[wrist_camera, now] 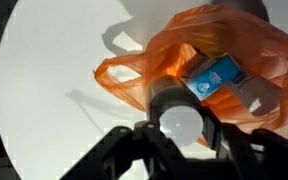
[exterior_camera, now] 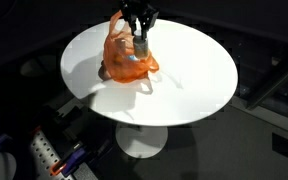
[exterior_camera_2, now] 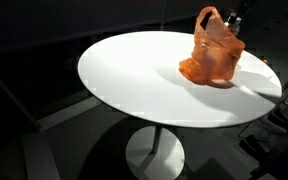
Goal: Remove the white and orange bottle from the plastic bag and put it on the table
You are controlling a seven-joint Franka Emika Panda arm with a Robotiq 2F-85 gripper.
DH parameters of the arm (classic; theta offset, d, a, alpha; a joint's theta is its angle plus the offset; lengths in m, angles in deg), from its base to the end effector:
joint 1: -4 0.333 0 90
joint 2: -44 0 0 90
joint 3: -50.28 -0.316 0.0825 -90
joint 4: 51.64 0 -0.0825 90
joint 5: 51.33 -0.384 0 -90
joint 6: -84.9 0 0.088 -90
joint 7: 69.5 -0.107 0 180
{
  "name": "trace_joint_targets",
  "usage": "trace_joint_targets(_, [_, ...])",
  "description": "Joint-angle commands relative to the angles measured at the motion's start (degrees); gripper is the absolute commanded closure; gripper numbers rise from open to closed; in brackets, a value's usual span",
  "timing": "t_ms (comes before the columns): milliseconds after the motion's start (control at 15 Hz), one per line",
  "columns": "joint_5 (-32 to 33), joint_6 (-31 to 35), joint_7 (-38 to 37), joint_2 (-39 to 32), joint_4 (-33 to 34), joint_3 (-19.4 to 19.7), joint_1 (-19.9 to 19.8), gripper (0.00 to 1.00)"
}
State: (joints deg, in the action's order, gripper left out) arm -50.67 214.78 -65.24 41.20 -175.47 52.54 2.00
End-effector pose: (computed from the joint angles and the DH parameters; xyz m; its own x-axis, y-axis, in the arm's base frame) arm 0.5476 -0.0410 0.3799 0.9984 0.0077 0.0557 0.0068 -0.9999 0.0154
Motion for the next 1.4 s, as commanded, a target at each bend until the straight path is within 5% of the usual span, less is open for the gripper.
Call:
trace_joint_targets(0, [-0.71, -2.52, -0.14, 0.67, 3.17, 1.52, -1.72, 0.81])
trace_joint_targets(667, [-3.21, -0.85, -0.31, -3.42, 4.49, 6.18, -6.94, 0.81])
trace_joint_targets(1333, [-2.56, 1.43, -1.29, -10.31, 3.70, 6.32, -7.33, 0.81])
